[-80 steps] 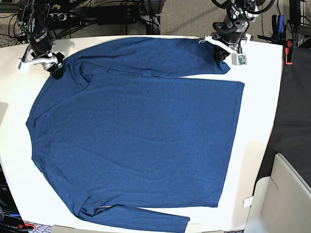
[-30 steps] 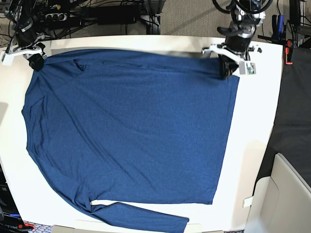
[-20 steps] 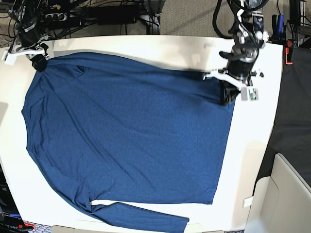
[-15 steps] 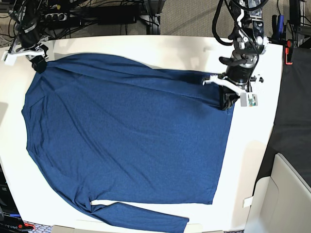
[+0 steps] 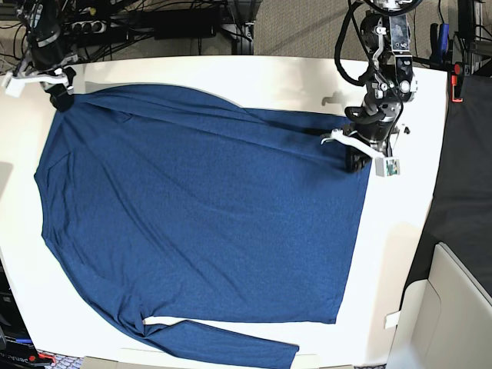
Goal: Fold the T-shirt properly
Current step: 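Drag the held shoulder with the left gripper along the table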
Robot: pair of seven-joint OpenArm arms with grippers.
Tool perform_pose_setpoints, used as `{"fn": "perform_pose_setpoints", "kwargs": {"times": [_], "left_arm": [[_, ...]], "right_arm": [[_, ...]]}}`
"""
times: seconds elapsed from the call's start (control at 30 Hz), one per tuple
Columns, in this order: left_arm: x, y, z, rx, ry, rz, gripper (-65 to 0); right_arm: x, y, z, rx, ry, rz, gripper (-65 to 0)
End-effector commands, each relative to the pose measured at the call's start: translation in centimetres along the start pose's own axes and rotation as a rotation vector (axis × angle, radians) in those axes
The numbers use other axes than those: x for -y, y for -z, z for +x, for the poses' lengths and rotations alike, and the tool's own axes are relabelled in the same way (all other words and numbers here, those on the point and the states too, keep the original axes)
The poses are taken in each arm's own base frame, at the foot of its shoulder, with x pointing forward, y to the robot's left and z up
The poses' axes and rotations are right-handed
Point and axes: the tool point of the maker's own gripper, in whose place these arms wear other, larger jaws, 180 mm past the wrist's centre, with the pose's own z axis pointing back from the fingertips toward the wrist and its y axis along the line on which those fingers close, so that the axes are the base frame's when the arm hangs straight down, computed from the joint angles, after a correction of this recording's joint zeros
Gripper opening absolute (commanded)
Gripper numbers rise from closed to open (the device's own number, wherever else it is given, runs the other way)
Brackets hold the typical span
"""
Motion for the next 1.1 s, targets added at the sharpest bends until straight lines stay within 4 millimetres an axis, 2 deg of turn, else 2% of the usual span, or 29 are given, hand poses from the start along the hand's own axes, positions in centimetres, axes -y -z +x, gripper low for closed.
{"fn": "perform_pose_setpoints", "kwargs": {"times": [0.0,0.07,0.2,0.33,0.5,0.6,0.77,1.07], "left_arm": [[0.2,-0.3,1.7,0.057,0.009,-0.009,-65.0],[0.2,-0.3,1.7,0.056,0.01,-0.009,-63.7],[0.0,-0.3,1.3,0.038,0.006,-0.004,-54.9],[-2.3,-0.6,1.1,0.007,-0.028,0.056,-46.7],[-5.2,-1.2,1.2,-0.013,-0.06,0.126,-45.9],[-6.2,-1.7,0.1,-0.076,-0.077,0.151,-45.8],[-5.5,-2.6,-2.1,-0.228,-0.079,0.136,-44.5],[-4.6,-2.9,-2.8,-0.268,-0.093,0.119,-41.6]], "right_arm": [[-0.3,-0.3,1.3,0.04,-0.01,0.016,-64.8],[-0.1,-0.4,1.6,0.047,-0.011,0.012,-64.8],[-0.2,-0.6,1.9,0.057,-0.026,0.024,-64.8],[-1.3,-0.7,1.8,0.056,-0.066,0.085,-64.8],[-1.5,-0.7,1.7,0.055,-0.071,0.093,-64.8],[-1.5,-0.6,1.8,0.056,-0.071,0.094,-64.8],[-1.5,-0.6,1.8,0.056,-0.071,0.094,-64.8],[-1.6,-0.6,1.8,0.056,-0.071,0.095,-64.8]]}}
